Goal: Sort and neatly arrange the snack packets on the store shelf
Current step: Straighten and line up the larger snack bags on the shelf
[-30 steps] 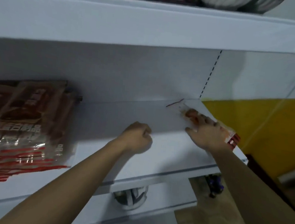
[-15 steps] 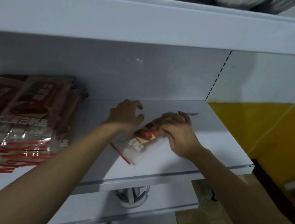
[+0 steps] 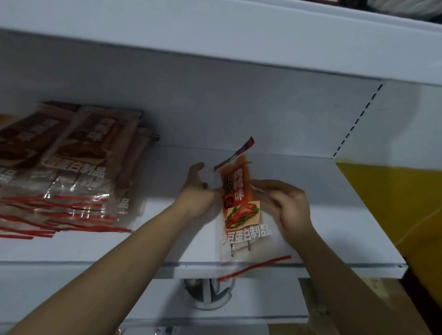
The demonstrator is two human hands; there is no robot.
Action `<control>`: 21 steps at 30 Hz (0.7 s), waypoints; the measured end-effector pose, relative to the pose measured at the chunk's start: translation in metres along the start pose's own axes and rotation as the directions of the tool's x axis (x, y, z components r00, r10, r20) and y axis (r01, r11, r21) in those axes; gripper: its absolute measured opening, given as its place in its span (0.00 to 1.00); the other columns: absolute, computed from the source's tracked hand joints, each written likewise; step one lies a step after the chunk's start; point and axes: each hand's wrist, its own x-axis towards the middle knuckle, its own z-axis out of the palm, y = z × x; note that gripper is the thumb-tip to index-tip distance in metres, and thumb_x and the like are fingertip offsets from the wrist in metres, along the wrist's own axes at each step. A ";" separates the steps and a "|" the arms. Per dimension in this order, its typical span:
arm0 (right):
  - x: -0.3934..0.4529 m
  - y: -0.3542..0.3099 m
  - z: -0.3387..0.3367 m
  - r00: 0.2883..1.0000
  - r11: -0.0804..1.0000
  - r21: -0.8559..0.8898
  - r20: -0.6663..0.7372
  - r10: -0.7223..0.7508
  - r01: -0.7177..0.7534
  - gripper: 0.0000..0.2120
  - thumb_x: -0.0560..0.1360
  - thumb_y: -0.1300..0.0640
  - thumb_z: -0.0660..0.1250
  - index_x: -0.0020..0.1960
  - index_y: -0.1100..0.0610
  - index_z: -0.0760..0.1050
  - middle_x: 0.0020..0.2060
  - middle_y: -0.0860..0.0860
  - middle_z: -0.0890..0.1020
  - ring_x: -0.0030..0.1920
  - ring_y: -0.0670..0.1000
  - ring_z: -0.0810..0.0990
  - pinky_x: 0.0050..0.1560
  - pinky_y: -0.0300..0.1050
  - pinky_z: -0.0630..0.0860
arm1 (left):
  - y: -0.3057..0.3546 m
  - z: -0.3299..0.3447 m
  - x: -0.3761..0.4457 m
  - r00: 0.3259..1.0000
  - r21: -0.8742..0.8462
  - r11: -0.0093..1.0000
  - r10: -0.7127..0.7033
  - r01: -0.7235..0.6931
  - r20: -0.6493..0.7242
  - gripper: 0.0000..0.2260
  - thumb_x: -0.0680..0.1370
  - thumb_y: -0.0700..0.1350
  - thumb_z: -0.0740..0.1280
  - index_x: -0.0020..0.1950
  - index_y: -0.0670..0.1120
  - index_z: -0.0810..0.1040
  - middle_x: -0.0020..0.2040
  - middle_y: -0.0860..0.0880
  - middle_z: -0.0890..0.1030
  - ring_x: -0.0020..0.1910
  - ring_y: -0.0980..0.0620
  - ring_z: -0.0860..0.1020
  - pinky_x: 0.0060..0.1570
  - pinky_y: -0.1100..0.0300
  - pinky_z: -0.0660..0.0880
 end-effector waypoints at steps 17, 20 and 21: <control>-0.007 -0.018 0.033 0.951 0.870 -0.461 -0.152 -0.269 0.173 0.14 0.72 0.68 0.73 0.43 0.49 0.83 0.41 0.49 0.86 0.42 0.55 0.86 0.43 0.61 0.85 | 0.030 -0.038 -0.025 0.908 0.242 0.899 0.400 -0.364 -0.122 0.02 0.79 0.44 0.73 0.49 0.46 0.84 0.38 0.49 0.84 0.32 0.55 0.81 0.33 0.60 0.80; -0.011 -0.031 0.051 0.917 0.788 -0.557 -0.109 -0.383 0.263 0.12 0.71 0.69 0.74 0.45 0.53 0.83 0.43 0.47 0.85 0.42 0.47 0.85 0.44 0.55 0.85 | 0.041 -0.054 -0.033 0.878 0.249 0.872 0.461 -0.421 -0.127 0.06 0.79 0.40 0.72 0.56 0.47 0.82 0.40 0.52 0.85 0.32 0.55 0.81 0.39 0.54 0.82; -0.012 -0.035 0.058 0.899 0.755 -0.582 -0.087 -0.429 0.304 0.12 0.70 0.69 0.75 0.45 0.52 0.83 0.43 0.47 0.85 0.42 0.46 0.85 0.44 0.52 0.85 | 0.044 -0.060 -0.035 0.870 0.261 0.861 0.478 -0.436 -0.121 0.10 0.79 0.39 0.72 0.60 0.47 0.81 0.42 0.52 0.85 0.32 0.56 0.82 0.40 0.53 0.83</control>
